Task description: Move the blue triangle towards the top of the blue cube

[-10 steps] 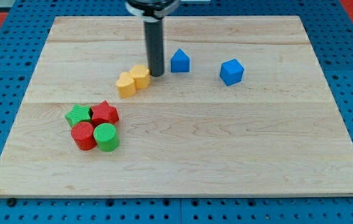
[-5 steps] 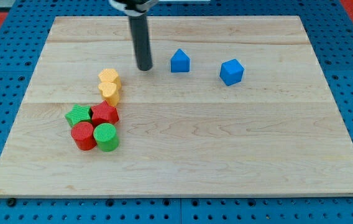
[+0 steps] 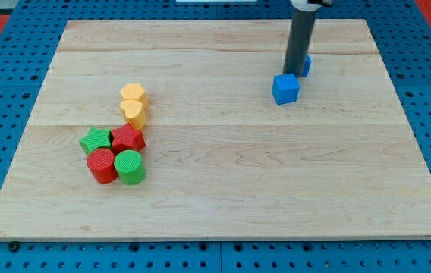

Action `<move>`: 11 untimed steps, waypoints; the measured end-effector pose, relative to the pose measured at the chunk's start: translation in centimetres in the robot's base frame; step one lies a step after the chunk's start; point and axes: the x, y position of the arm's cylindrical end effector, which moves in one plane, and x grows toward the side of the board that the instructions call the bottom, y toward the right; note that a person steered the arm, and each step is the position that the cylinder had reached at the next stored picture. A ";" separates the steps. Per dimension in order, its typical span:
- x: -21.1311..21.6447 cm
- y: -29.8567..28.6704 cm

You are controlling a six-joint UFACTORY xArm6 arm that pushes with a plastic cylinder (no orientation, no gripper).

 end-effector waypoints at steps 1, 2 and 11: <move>-0.2 0.8; -0.2 3.8; 2.7 10.2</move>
